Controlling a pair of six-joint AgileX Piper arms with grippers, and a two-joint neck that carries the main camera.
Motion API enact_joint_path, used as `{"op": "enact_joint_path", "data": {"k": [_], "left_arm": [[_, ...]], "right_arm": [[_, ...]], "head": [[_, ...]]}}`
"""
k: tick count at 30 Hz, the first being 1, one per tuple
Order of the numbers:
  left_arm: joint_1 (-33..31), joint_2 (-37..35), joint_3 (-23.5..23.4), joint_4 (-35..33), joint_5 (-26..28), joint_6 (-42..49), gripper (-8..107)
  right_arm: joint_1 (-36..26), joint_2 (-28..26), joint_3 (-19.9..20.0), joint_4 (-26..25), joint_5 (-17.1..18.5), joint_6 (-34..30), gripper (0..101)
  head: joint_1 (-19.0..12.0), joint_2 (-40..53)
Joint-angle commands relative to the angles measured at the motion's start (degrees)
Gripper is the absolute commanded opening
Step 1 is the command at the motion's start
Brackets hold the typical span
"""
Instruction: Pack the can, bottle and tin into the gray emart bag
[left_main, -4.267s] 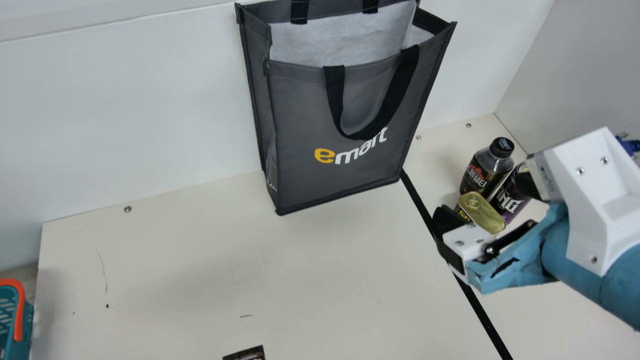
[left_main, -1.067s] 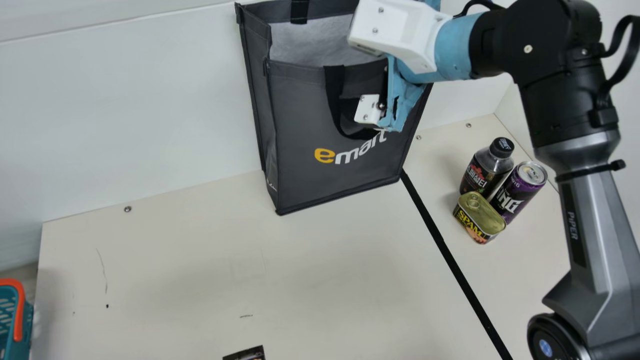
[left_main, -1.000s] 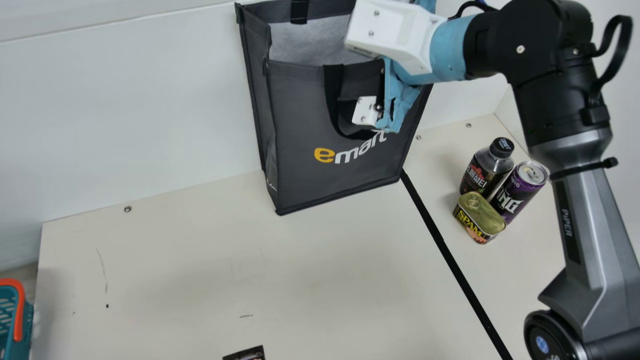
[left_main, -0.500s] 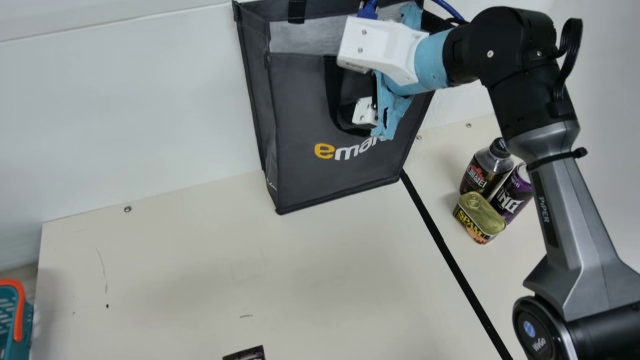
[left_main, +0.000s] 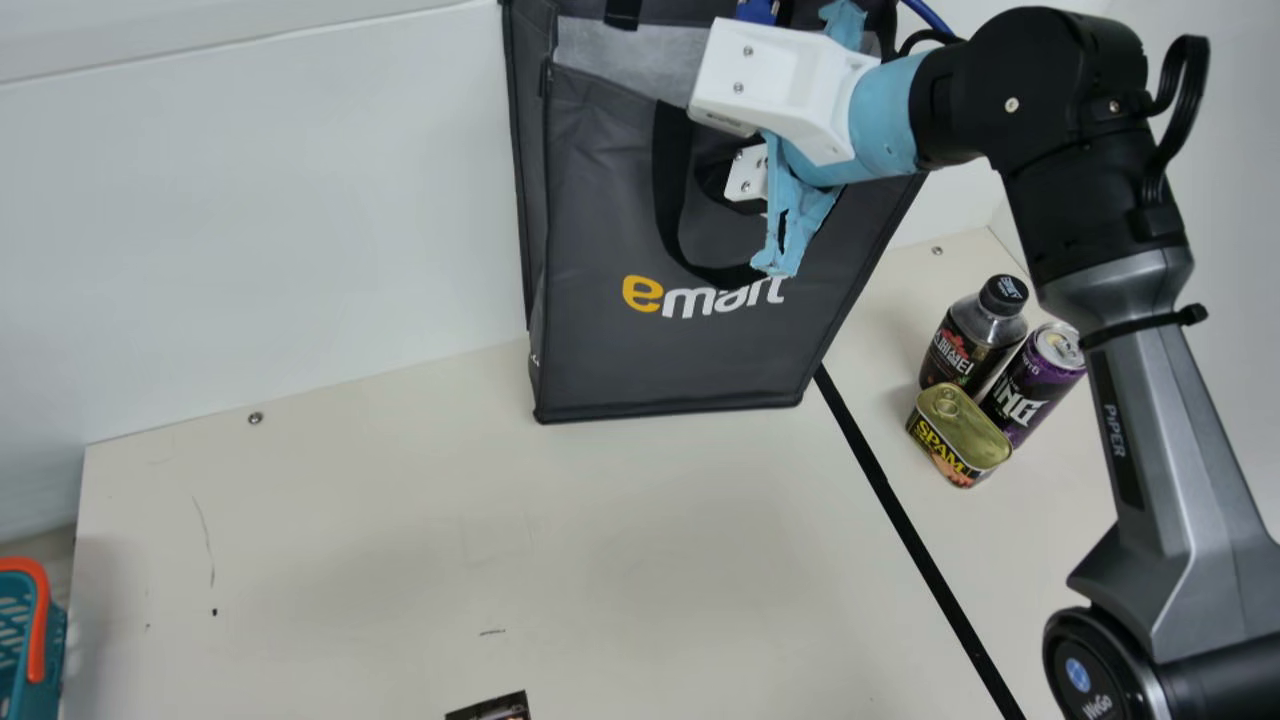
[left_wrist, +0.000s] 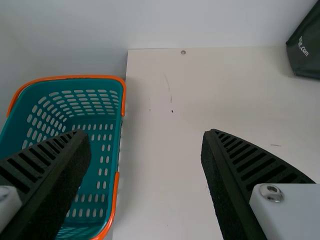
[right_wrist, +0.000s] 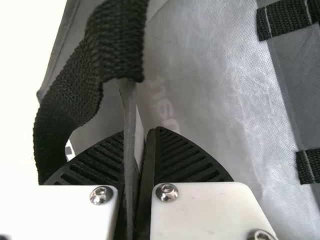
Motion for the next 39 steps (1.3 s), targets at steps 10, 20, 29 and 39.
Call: {"op": "enact_joint_path", "data": {"k": [10, 20, 29, 39], "left_arm": [[0.0, 0.0, 0.0, 0.0, 0.0, 0.0, 90], [0.0, 0.0, 0.0, 0.0, 0.0, 0.0, 90], [0.0, 0.0, 0.0, 0.0, 0.0, 0.0, 90], [0.0, 0.0, 0.0, 0.0, 0.0, 0.0, 90]], "right_arm": [[0.75, -4.65, 2.61, -0.77, -0.1, 1.61, 0], [2.71, -10.47, 6.2, -2.34, -0.1, 3.49, 0], [5.59, -16.03, 9.74, -4.5, -0.1, 5.42, 0], [9.63, -21.88, 14.29, -7.46, -0.1, 7.58, 0]], "head": [[-1.3, -0.05], [-1.3, -0.05], [-1.3, -0.05], [-1.3, -0.05]]}}
